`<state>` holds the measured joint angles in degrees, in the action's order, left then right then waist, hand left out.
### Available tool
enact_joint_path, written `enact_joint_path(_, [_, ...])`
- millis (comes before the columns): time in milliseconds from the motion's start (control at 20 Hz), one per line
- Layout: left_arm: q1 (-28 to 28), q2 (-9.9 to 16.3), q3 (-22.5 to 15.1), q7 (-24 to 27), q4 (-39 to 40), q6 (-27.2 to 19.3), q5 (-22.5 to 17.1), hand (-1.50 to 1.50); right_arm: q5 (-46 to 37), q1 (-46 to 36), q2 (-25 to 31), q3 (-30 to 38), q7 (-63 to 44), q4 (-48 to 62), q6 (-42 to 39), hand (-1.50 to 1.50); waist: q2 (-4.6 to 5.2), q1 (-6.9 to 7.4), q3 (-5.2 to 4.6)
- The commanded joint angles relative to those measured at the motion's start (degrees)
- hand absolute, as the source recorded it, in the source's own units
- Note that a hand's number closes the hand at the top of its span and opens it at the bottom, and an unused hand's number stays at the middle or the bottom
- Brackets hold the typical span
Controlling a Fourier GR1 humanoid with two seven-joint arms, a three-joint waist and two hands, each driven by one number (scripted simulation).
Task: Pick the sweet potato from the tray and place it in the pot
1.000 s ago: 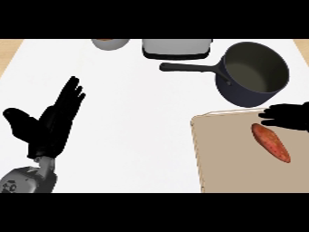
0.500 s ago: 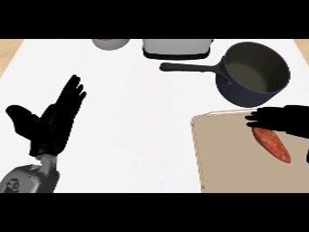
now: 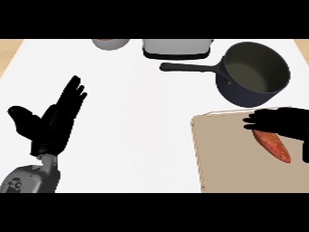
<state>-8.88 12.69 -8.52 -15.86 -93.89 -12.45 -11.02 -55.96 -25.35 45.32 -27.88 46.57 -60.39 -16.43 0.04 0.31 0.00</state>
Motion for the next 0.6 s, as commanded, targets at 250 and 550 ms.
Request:
enact_joint_path(250, [2.44, -1.42, 2.02, -2.26, -3.57, 1.27, 1.51, 0.0, -7.8, 0.84, -5.62, 4.44, 3.04, 6.56, 2.69, -1.5, -0.01, 0.03, 0.01])
enact_joint_path(550, [1.16, -1.85, 1.58, -1.53, -2.97, 1.86, 2.76, 0.0, -4.49, 0.15, -8.0, 4.62, 9.28, 4.49, 2.04, 1.5, -0.03, 0.0, 0.01])
